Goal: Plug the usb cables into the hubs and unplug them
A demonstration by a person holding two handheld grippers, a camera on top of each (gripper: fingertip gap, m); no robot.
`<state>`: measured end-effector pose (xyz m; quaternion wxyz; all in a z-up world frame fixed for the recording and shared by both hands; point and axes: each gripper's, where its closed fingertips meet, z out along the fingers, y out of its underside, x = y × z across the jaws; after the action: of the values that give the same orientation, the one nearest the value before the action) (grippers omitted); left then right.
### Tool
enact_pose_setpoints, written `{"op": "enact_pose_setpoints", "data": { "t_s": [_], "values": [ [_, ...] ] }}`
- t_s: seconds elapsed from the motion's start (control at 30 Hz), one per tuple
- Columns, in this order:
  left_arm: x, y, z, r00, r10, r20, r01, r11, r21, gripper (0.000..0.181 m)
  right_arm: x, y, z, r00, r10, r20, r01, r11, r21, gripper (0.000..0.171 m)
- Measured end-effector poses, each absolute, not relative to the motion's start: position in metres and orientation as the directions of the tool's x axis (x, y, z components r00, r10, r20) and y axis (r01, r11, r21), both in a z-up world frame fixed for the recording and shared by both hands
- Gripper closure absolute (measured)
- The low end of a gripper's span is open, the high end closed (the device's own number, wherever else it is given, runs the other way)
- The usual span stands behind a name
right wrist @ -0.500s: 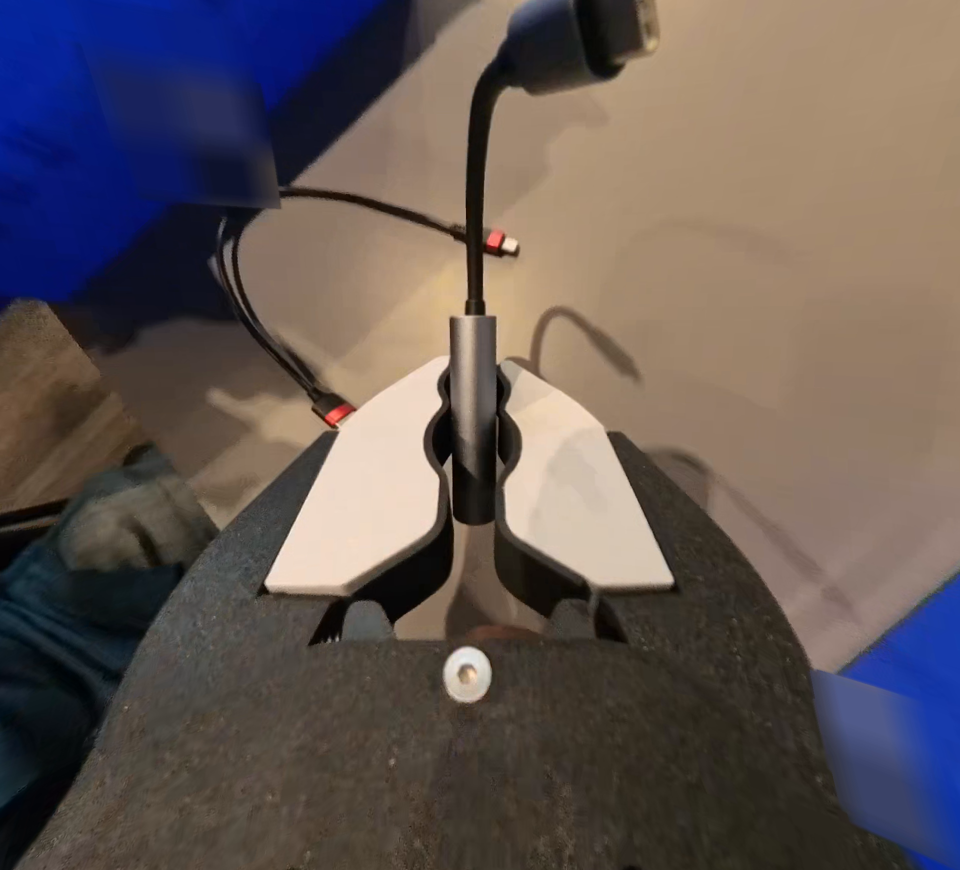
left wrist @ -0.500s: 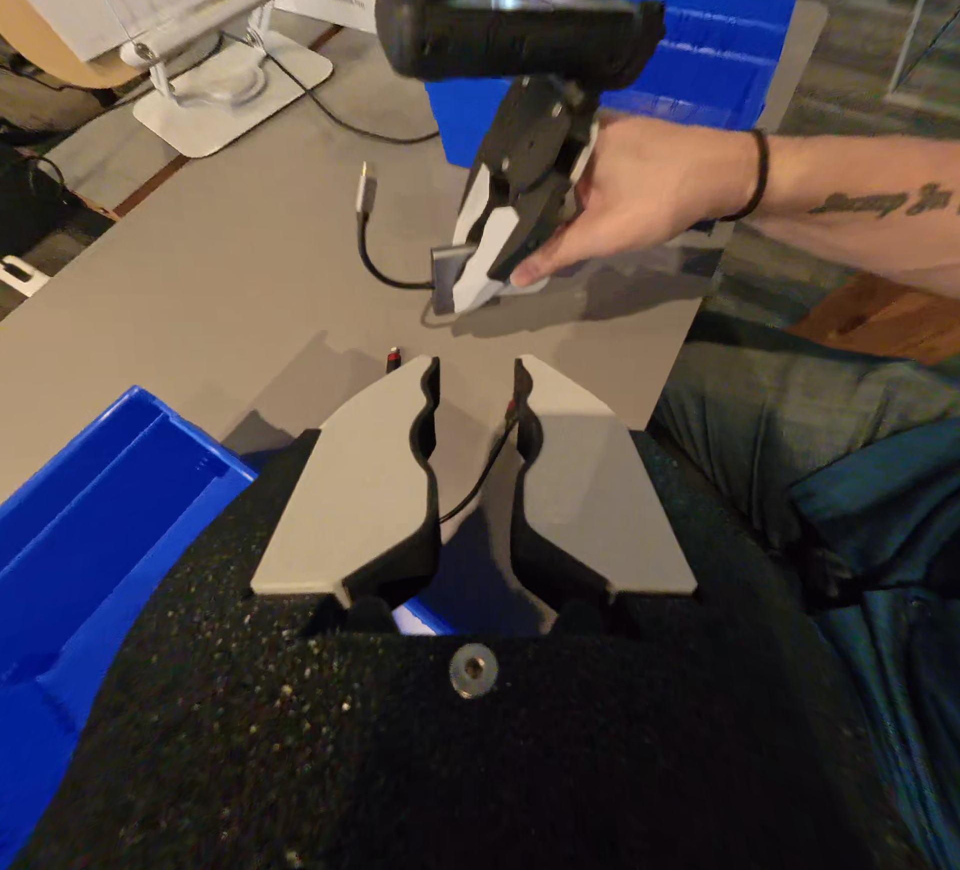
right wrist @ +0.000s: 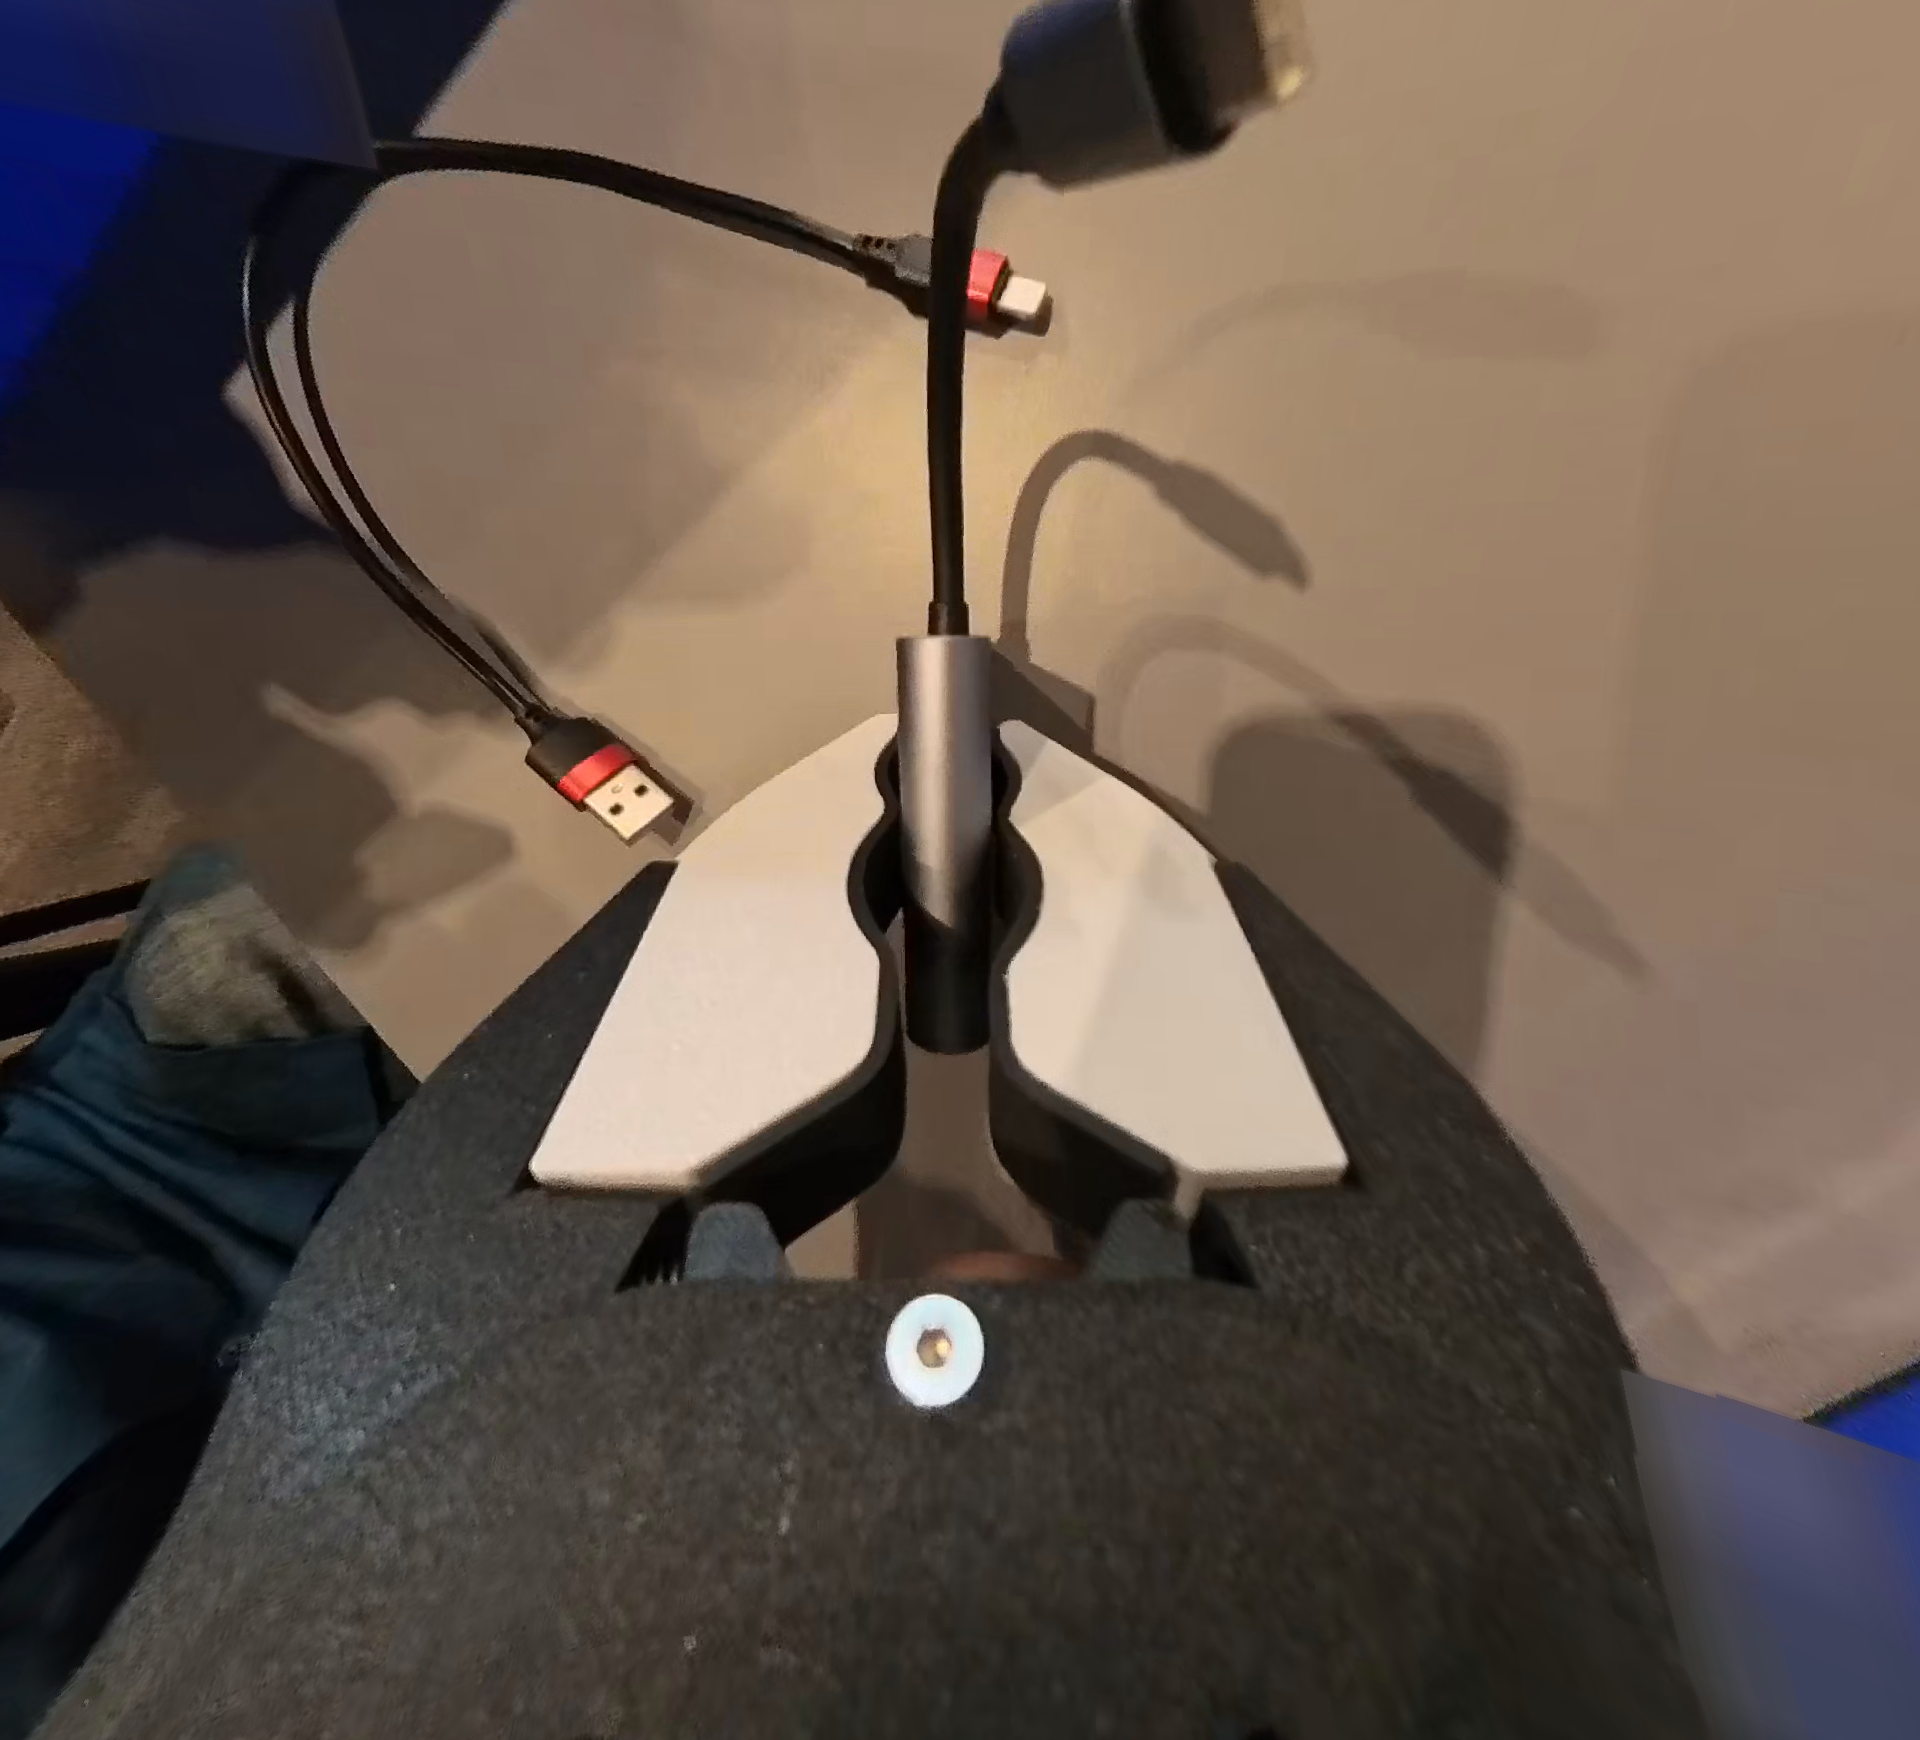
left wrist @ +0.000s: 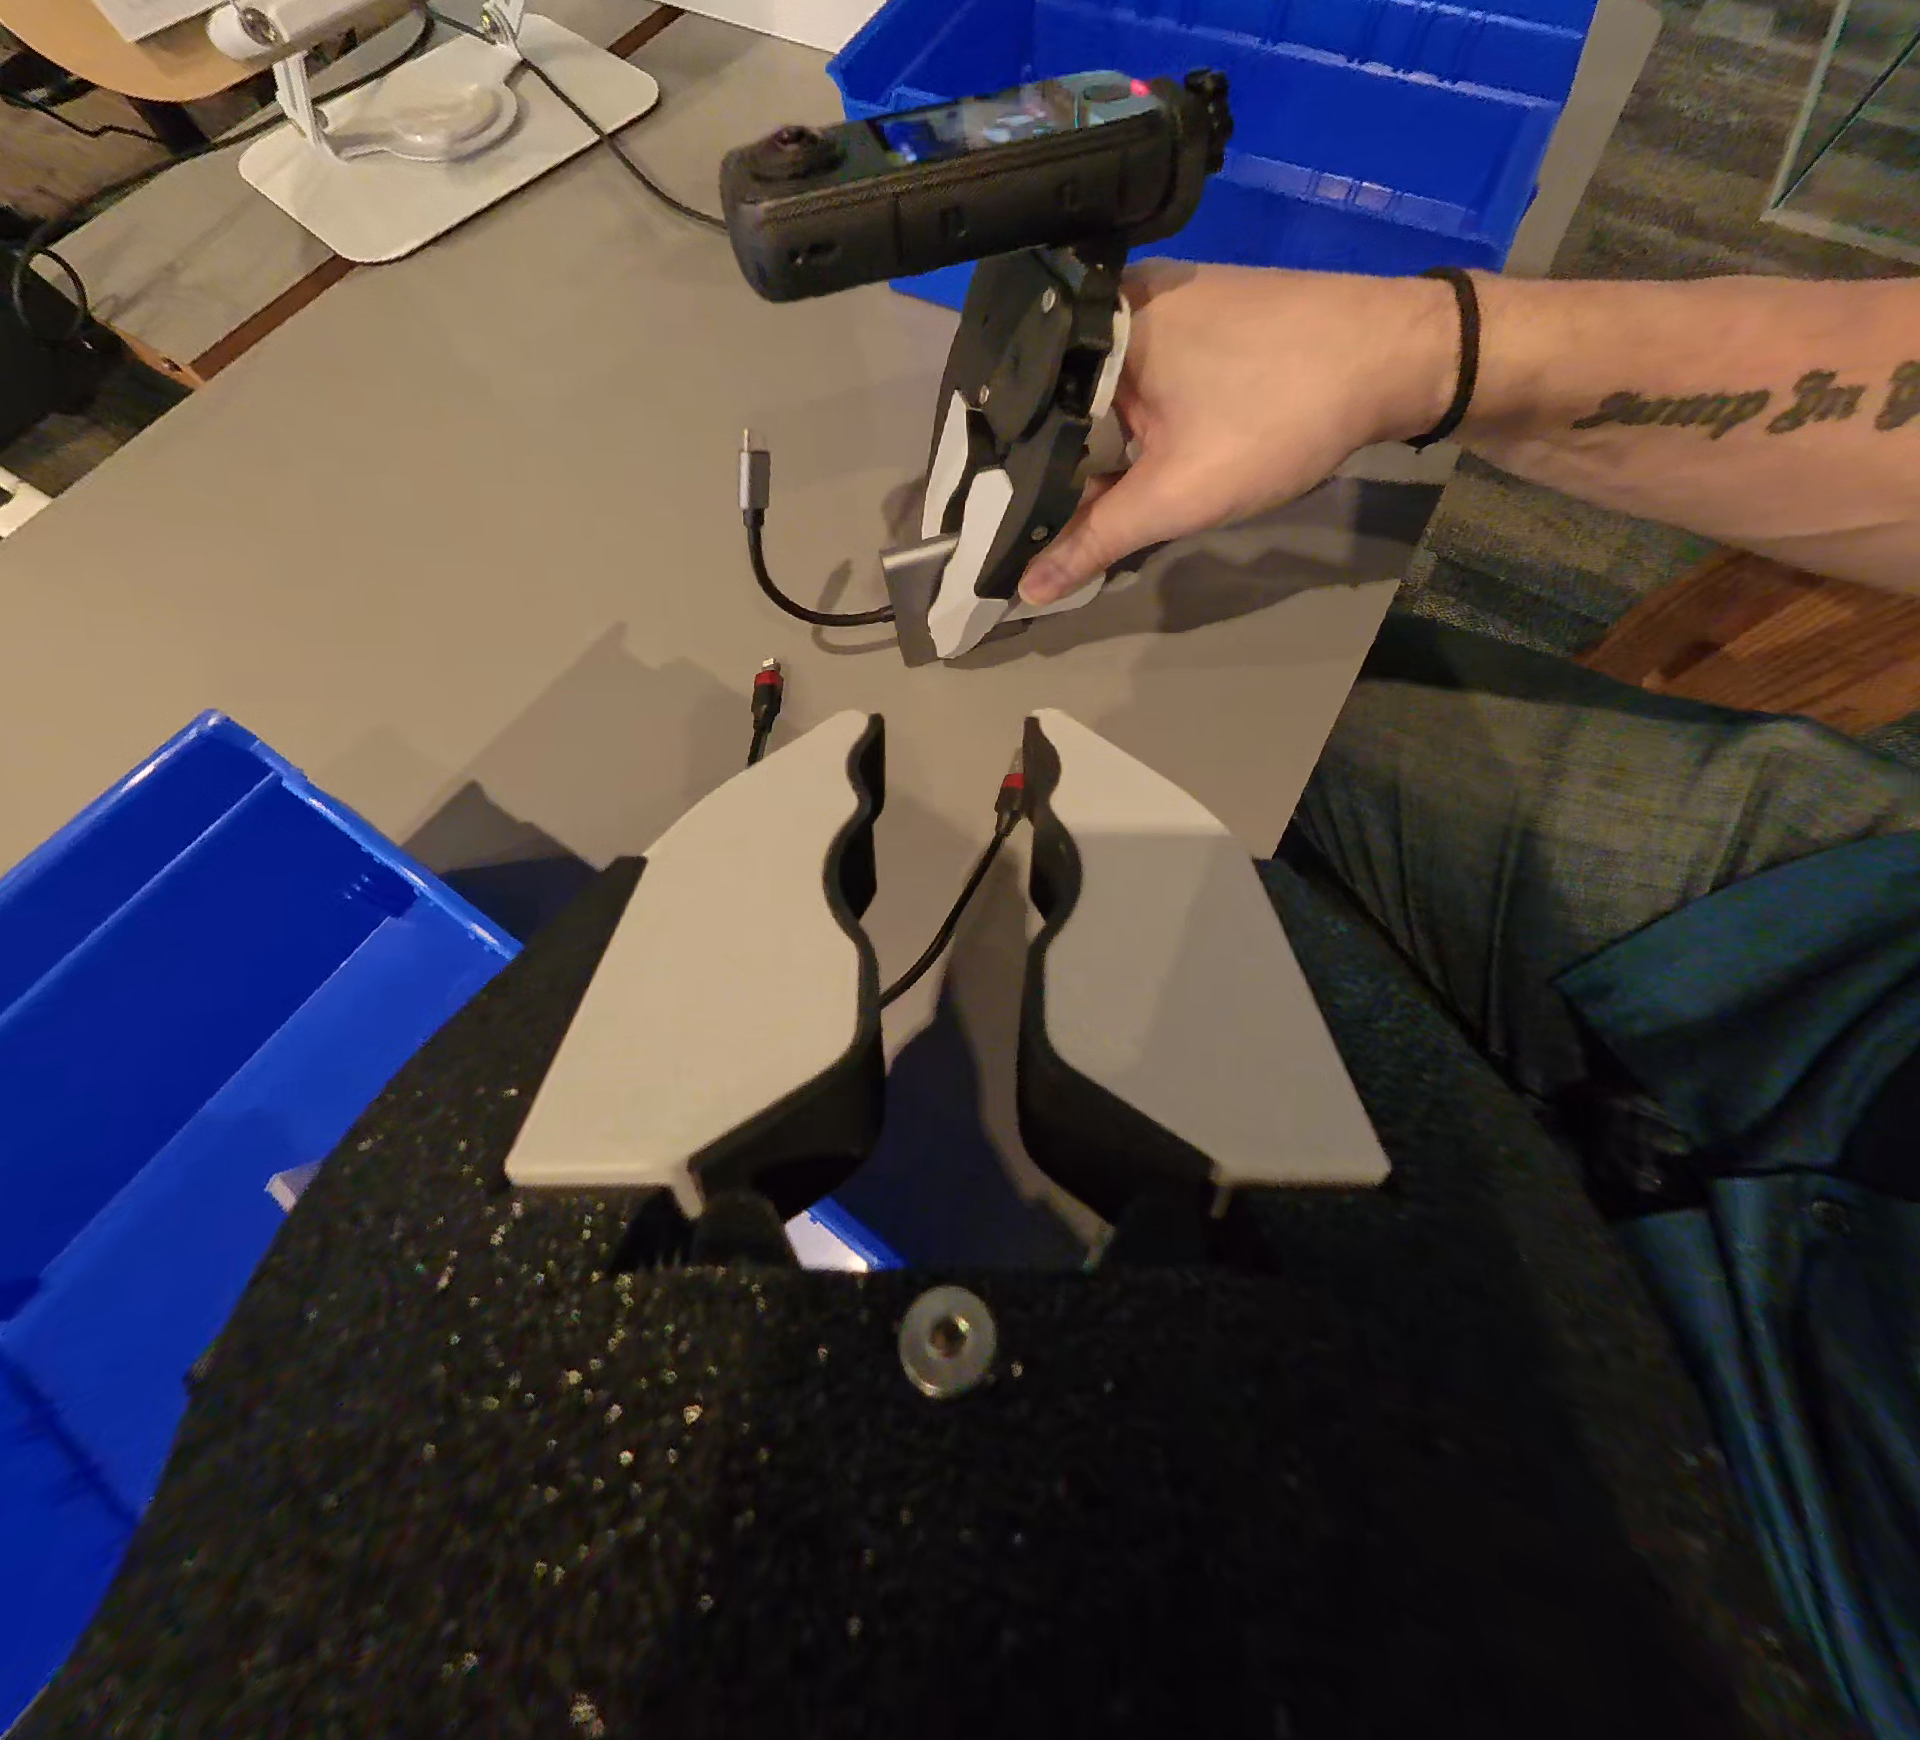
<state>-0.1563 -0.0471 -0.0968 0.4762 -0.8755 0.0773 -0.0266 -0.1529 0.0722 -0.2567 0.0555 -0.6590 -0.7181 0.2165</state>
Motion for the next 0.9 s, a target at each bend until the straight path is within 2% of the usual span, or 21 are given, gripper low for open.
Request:
{"op": "enact_pose_setpoints", "data": {
  "t_s": [0.17,0.3,0.43,0.67,0.9],
  "values": [
    [-0.157,-0.048,-0.097,0.986,-0.163,-0.021,-0.106,-0.533,-0.839,0.158,-0.153,0.071,-0.256,-0.143,0.963,-0.228,0.917,0.042,-0.396,0.159],
    [-0.155,-0.048,-0.098,0.985,-0.169,-0.018,-0.107,-0.537,-0.837,0.159,-0.156,0.072,-0.252,-0.155,0.961,-0.230,0.904,0.044,-0.425,0.133],
    [-0.153,-0.047,-0.100,0.984,-0.177,-0.016,-0.110,-0.539,-0.835,0.160,-0.158,0.076,-0.248,-0.160,0.961,-0.224,0.894,0.044,-0.447,0.123],
    [-0.152,-0.046,-0.104,0.983,-0.183,-0.014,-0.114,-0.547,-0.829,0.161,-0.156,0.093,-0.253,-0.134,0.982,-0.133,0.896,0.062,-0.440,0.121],
    [-0.151,-0.045,-0.104,0.982,-0.186,-0.016,-0.117,-0.549,-0.828,0.161,-0.158,0.090,-0.248,-0.155,0.981,-0.118,0.884,0.085,-0.459,0.116]
  ]
}}
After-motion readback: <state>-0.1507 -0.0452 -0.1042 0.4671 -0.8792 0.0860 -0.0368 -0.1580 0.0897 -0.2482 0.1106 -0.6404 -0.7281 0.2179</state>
